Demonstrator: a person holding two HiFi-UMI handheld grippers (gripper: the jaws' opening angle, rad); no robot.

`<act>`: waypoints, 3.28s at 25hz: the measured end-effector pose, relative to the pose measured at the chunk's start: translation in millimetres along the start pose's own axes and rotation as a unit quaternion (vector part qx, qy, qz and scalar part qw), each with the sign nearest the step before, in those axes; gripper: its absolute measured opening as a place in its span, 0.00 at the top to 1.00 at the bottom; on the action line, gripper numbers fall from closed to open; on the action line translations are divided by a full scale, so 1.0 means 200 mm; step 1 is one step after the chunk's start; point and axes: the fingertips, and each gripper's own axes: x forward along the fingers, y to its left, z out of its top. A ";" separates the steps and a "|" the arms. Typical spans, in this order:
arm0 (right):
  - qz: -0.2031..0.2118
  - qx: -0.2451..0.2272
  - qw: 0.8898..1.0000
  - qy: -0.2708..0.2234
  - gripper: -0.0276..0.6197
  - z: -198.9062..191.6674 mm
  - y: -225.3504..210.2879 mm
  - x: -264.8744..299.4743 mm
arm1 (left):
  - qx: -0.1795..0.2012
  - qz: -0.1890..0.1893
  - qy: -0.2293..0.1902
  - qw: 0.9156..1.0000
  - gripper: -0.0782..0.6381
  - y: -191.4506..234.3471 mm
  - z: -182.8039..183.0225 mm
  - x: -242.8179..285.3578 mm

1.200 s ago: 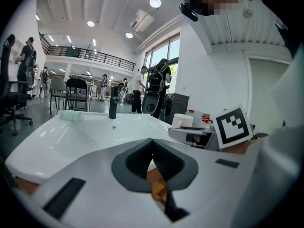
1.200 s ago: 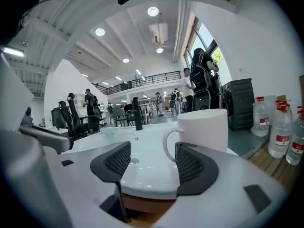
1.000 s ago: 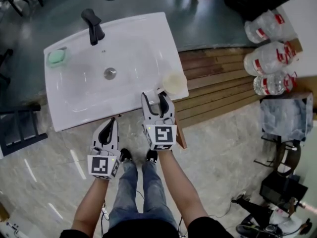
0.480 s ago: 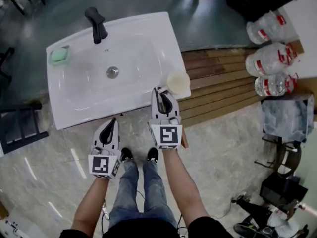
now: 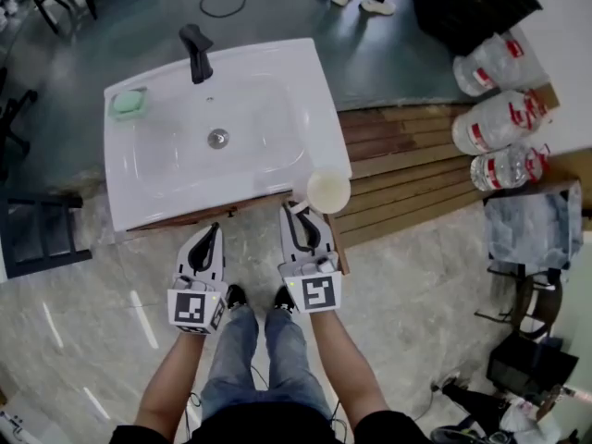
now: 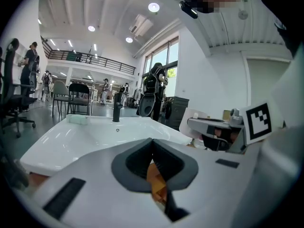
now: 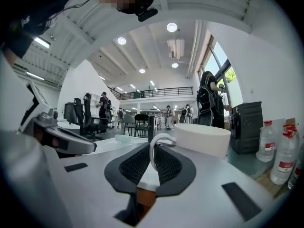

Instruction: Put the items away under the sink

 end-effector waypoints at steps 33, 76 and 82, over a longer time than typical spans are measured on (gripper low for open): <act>0.072 -0.091 0.991 0.061 0.89 -1.94 0.11 0.19 | 0.023 -0.028 -0.048 0.998 0.88 0.08 -1.42 0.30; -0.004 0.026 1.000 0.005 0.94 0.88 0.27 -0.93 | 0.027 -0.036 -0.045 0.998 0.88 -0.52 0.75 -0.90; -0.035 0.005 0.999 -0.038 0.94 1.29 0.22 -1.13 | 0.043 -0.027 -0.098 0.994 0.88 -0.57 1.11 -1.16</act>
